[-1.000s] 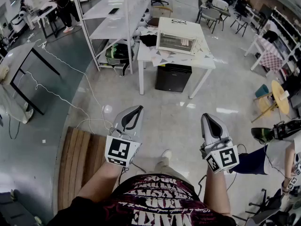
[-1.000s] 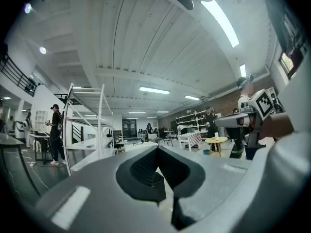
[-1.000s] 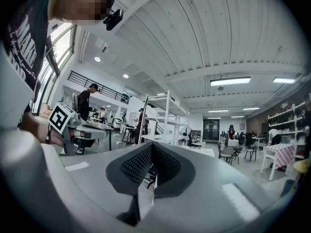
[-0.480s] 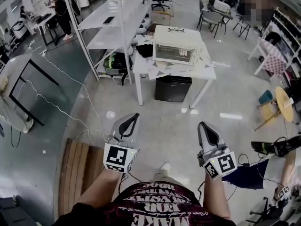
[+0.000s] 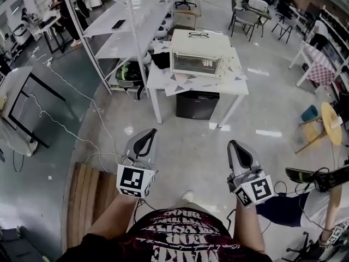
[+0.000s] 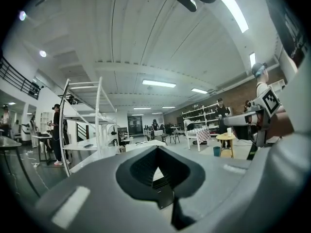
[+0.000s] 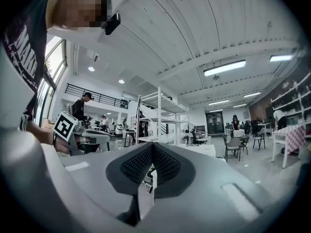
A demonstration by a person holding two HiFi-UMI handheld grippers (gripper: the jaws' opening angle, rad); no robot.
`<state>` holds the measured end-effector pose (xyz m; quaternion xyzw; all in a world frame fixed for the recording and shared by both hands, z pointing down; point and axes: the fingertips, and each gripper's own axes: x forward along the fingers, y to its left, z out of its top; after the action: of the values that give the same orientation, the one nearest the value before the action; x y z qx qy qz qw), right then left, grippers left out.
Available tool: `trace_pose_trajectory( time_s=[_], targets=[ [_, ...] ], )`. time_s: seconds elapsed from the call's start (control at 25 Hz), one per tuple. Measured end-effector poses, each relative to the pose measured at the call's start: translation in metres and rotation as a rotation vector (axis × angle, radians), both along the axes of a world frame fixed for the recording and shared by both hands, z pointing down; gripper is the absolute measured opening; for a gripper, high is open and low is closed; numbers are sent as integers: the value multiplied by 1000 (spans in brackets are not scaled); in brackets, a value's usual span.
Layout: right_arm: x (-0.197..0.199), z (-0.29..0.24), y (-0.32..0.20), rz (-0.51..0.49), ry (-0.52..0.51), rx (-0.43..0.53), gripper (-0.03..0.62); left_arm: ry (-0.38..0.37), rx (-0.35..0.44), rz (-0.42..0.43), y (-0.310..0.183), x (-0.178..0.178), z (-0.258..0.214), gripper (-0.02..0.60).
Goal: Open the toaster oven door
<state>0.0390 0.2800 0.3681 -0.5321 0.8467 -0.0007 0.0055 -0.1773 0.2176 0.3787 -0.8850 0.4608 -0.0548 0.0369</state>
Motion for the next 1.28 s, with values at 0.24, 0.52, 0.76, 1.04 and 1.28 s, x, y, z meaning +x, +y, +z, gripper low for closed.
trace_pose_trajectory(
  time_s=[0.24, 0.52, 0.76, 1.04, 1.28],
  targets=[
    [37, -7, -25, -17, -7, 21, 25, 23, -14, -43, -27, 25, -4, 0],
    [76, -11, -45, -45, -13, 38, 26, 8, 0, -72, -42, 55, -7, 0],
    [96, -7, -53, -58, -28, 26, 25, -13, -19, -108, -41, 59, 0, 0],
    [100, -5, -45, -92, -58, 15, 25, -40, -26, -117, -36, 60, -2, 0],
    [98, 3, -40, -88, -53, 3, 26, -29, -13, -79, -40, 76, -9, 0]
  ],
)
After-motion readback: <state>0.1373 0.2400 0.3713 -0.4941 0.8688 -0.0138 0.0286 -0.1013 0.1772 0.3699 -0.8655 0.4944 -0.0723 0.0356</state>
